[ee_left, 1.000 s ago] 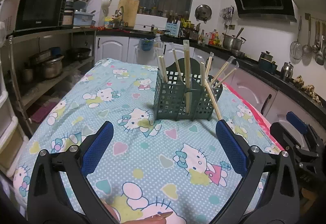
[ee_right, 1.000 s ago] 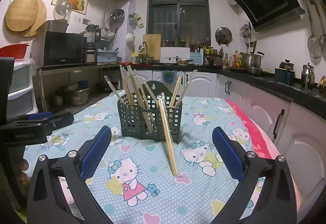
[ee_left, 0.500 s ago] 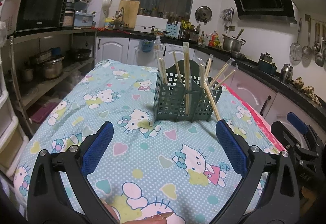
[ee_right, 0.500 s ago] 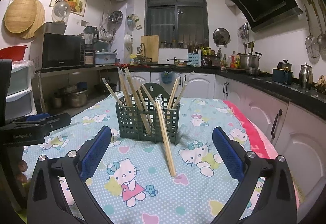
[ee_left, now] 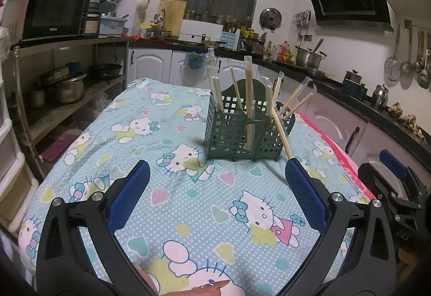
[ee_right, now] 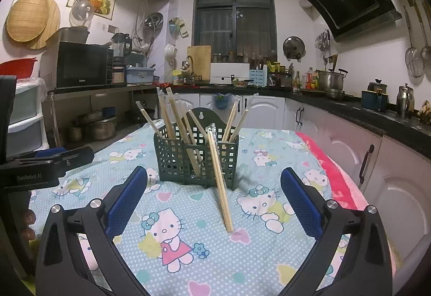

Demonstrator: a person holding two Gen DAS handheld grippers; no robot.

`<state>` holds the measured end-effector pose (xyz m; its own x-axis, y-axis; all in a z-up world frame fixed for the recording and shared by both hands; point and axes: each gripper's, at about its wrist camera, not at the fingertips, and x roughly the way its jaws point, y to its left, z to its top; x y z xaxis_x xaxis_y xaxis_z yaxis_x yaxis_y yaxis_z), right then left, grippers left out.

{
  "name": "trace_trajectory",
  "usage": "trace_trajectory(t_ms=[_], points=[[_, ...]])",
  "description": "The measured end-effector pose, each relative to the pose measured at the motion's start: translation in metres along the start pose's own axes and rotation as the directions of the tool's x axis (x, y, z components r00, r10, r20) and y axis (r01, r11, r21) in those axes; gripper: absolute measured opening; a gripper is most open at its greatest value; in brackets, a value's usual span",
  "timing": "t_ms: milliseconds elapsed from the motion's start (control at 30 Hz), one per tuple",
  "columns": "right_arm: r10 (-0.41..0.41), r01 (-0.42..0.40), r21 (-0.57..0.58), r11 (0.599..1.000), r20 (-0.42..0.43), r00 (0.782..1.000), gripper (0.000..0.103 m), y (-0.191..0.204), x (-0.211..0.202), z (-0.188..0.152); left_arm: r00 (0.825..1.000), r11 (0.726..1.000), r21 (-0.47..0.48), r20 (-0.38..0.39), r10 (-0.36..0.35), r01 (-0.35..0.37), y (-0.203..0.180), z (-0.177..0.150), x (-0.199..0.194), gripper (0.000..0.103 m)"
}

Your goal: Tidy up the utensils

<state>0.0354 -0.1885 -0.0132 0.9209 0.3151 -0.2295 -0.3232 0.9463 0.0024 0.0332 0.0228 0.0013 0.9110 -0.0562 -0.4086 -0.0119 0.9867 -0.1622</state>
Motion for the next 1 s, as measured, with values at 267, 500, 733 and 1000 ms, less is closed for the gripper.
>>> trace_trajectory(t_ms=[267, 500, 733, 1000], points=[[0.004, -0.004, -0.003, 1.000, -0.003, 1.000, 0.097, -0.0008, 0.0004, -0.0004, 1.000, 1.000, -0.001, 0.004, 0.001, -0.001, 0.0014, -0.0012, -0.0012, 0.092], [0.003, -0.003, -0.001, 1.000, -0.008, 1.000, 0.097, -0.0006, 0.0018, -0.0003, 1.000, 1.000, 0.007, 0.001, -0.005, 0.005, 0.0027, -0.0033, -0.0013, 0.092], [0.003, -0.003, 0.002, 1.000, -0.004, 1.000, 0.097, -0.0003, 0.0015, -0.0030, 1.000, 1.000, -0.002, -0.020, 0.018, -0.018, 0.0040, -0.0028, 0.0031, 0.092], [-0.011, 0.012, 0.029, 1.000, -0.027, 1.000, 0.097, -0.0051, 0.0069, -0.0038, 0.999, 1.000, -0.012, -0.034, 0.021, -0.022, 0.0068, -0.0028, 0.0072, 0.092]])
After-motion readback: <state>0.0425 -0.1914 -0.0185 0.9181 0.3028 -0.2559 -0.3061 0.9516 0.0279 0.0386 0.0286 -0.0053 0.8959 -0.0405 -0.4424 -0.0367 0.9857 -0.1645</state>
